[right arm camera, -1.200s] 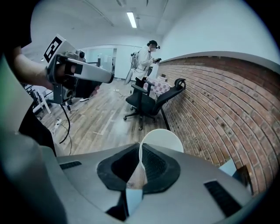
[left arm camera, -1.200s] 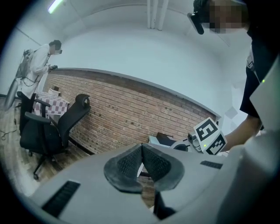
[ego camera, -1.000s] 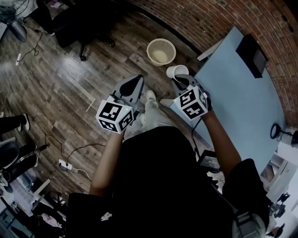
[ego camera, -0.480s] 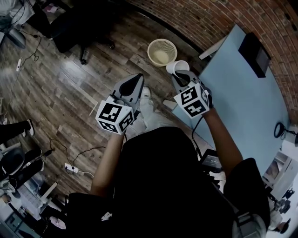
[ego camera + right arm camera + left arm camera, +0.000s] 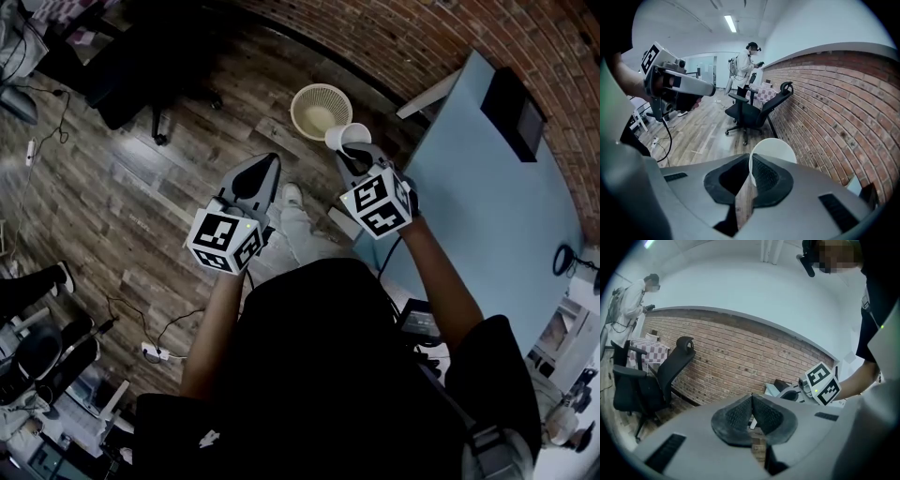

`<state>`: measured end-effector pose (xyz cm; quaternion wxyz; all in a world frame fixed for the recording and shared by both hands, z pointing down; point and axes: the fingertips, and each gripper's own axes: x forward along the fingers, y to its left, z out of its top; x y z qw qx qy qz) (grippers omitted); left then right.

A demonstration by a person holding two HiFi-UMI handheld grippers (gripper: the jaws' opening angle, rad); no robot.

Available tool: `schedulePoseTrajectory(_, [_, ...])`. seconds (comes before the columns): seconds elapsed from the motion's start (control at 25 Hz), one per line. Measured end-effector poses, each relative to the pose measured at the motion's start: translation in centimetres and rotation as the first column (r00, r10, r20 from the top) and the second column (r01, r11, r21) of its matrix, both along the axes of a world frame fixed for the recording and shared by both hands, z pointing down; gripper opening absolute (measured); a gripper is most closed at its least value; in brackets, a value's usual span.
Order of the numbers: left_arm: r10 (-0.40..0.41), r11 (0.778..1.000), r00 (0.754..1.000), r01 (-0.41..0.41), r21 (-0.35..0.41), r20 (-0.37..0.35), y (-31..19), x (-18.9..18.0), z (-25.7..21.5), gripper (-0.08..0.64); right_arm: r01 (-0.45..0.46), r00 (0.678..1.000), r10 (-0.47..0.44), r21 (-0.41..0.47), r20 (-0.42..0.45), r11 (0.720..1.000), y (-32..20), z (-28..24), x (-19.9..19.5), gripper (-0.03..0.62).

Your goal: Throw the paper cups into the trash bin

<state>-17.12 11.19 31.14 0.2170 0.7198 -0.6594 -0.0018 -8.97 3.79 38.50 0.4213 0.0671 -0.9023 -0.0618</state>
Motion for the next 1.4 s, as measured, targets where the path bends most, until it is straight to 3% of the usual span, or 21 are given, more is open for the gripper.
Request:
schedulePoseTrajectory(0.68, [0.086,0.994,0.995,-0.088,-0.063,-0.044,-6.5,-4.4,2.3,0.009,-0.076,0.997,0.074,-0.071,-0.027,0.995,-5.1,2.8,-4.1,0.021])
schedulePoseTrajectory(1.4, [0.222,0.959,0.974,-0.226,-0.172,-0.039,-12.2,-4.6,4.9,0.009,-0.195,0.981,0.193,-0.150,-0.023,0.969,-9.5,6.1,-4.3,0.021])
